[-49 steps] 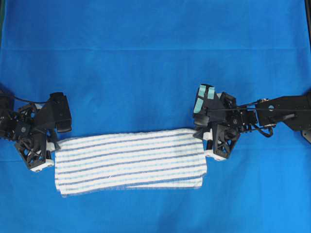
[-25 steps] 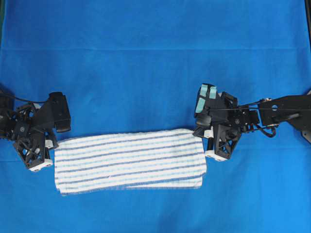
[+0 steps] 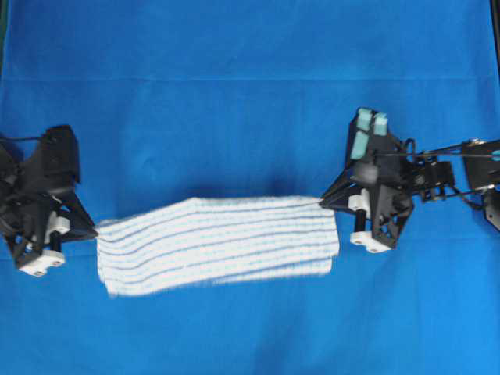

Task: Fold the blue towel.
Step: 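Lift the strip and rotate it vertical, right gripper up, left down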

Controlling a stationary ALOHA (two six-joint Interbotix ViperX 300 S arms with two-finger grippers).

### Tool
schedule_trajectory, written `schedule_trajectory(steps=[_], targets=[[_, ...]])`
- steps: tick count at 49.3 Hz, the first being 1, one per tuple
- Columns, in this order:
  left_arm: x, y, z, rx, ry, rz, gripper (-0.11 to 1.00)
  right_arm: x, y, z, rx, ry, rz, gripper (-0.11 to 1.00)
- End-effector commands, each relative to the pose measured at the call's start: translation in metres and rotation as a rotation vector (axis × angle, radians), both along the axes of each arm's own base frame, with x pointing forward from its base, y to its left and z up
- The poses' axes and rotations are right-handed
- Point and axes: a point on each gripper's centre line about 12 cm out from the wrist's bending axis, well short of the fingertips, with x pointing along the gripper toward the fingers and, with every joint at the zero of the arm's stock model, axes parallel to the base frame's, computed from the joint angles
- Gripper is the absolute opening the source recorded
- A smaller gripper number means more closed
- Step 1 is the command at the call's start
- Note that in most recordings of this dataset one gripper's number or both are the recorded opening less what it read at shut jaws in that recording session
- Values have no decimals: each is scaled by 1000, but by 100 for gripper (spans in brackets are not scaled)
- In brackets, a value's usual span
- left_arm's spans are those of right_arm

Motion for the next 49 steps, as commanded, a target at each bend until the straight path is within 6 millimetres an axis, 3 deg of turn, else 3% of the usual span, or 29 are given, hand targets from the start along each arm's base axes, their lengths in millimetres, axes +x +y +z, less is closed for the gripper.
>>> schedule_trajectory(steps=[1, 14, 21, 36, 49], targets=[[1, 0, 18, -16, -69, -2, 3, 1, 0, 22, 6, -64, 1, 3], [0, 3, 25, -23, -110, 7, 3, -2, -1, 31, 3, -85, -1, 3], [8, 3, 27, -30, -157, 17, 3, -1, -15, 30, -1, -82, -45, 3], [45, -6, 33, 14, -269, -39, 3, 5, -79, 32, -84, -79, -201, 3], [98, -20, 38, 13, -303, -44, 3, 13, -137, 34, -169, -67, -315, 3]])
